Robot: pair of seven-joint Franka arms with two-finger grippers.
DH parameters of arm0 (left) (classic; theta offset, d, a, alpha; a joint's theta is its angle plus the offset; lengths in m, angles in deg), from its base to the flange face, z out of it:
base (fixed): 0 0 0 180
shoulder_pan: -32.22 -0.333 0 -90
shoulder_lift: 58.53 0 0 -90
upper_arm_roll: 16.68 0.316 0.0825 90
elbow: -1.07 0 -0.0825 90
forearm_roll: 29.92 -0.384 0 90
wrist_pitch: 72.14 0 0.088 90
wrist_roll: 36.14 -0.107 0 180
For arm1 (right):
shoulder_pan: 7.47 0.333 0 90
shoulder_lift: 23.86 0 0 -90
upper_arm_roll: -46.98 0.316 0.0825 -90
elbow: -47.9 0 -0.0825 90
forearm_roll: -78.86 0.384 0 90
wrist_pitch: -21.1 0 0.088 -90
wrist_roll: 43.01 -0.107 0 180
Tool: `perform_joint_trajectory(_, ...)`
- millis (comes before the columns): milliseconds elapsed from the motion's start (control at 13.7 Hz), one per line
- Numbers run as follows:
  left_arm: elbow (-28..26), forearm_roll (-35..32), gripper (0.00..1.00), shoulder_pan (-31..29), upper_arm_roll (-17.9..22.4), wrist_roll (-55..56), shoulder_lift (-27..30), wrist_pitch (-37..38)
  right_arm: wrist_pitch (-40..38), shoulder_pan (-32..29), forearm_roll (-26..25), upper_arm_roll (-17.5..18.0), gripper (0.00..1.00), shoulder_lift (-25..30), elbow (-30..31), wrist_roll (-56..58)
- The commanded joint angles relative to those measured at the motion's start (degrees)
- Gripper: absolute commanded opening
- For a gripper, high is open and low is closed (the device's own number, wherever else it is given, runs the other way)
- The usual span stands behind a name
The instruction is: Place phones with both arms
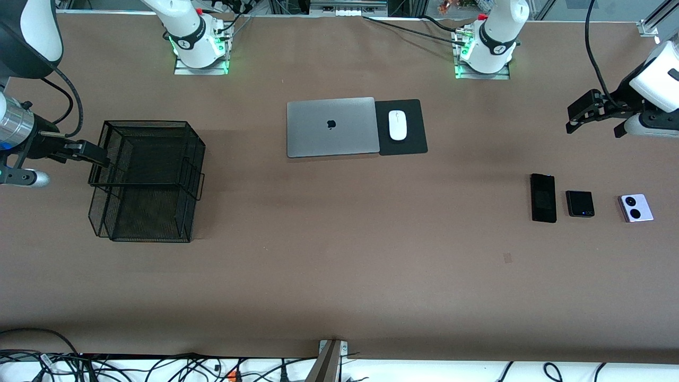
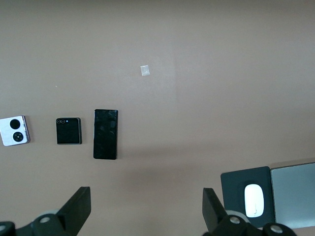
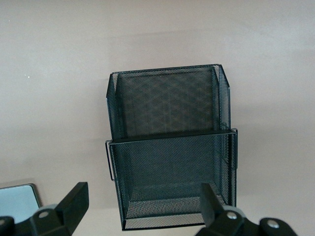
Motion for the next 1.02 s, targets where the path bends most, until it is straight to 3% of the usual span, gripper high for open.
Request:
perform_joint_trajectory(0,-0.3,0.3,1.0,-0.3,0.0,-0.6,0.4,0.1,-0.1,0.4,0.0,0.1,1.0,1.2,0.6,-2.8)
perform_joint_trajectory(146,-0.3,0.3,1.0,-0.3,0.0,-0.6,0.4,0.2,-1.0,0.3,-0.4,0.5,1.0,-0.5,-2.6,-1.8)
perform_joint_trajectory(438,-0.4,0.2,1.0,-0.4,0.4,-0.8,0.0,0.1,-1.7,0.5,-0.4,1.4,1.0,-0.4,-2.9,-3.0)
perform_joint_trajectory(730,0.5,-4.6,1.0,-2.9,0.5,-1.1,-5.4,-1.1,-1.6,0.5,-0.7,1.3,1.0,-1.0,-2.8,-2.9)
perform_joint_trajectory(950,0.5,-6.2,1.0,-5.0,0.5,-4.7,-10.9,-6.6,-1.2,0.6,-0.7,1.3,1.0,-1.4,-3.0,-2.6)
